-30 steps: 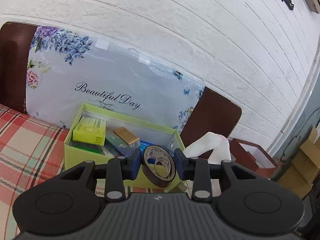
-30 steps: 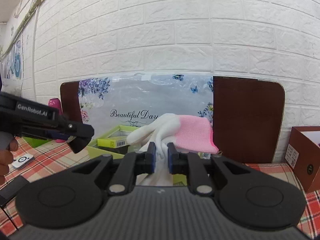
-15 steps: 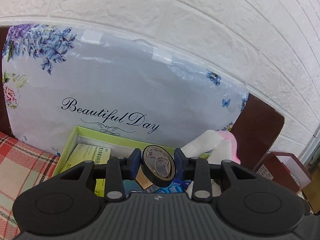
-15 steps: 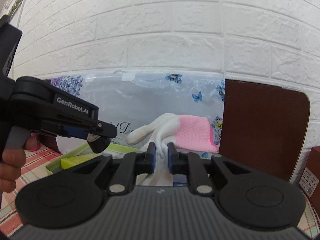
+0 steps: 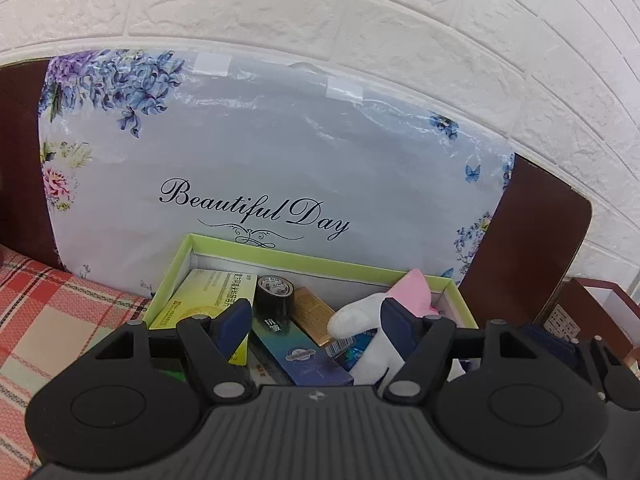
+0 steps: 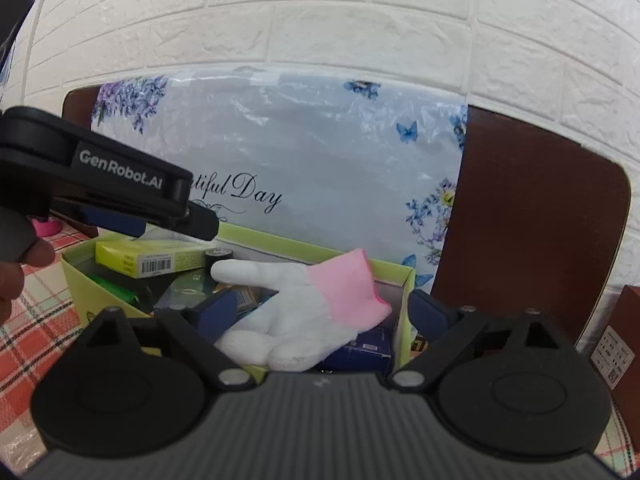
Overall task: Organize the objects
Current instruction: 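Carry the tape roll and glove into the lime-green box and open both tools, then grasp the pink-cuffed glove with the left tool while the right tool grasps the clear tube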
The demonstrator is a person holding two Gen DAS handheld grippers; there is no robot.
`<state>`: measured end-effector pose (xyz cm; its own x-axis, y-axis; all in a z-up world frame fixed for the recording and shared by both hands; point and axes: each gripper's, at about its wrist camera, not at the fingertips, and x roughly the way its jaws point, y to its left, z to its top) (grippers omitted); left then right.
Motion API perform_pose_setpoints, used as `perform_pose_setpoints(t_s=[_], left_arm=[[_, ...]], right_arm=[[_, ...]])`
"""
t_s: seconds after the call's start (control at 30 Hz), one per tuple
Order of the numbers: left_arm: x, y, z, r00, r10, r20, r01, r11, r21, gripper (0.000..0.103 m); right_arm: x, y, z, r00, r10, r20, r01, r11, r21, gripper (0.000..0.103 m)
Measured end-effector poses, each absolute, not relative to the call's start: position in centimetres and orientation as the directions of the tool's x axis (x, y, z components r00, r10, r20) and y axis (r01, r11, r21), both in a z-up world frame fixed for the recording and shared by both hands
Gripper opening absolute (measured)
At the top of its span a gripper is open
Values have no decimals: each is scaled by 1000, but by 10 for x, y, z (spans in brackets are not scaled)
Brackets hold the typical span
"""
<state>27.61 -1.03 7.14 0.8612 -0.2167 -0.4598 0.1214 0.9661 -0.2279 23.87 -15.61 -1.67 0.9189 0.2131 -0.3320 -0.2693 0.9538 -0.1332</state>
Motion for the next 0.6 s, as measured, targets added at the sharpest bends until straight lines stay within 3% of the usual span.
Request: perform_pose_setpoints(t_s=[0.1,0.33,0.6], left_arm=[[253,-14,83,852,-190,-488,90,971,-222,75],[195,-15,85,855,-108,-507,36,988,-150,78],[152,-13,67,827,-121,-550,35,986,-165,78]], right_arm=[[217,-160,-3,934,210,-291,-255,958,-129,103],[164,-183,14,929,209,-305,-233,972,-43,103],[102,-206,16,924,212,-317,-217,976,20,103]])
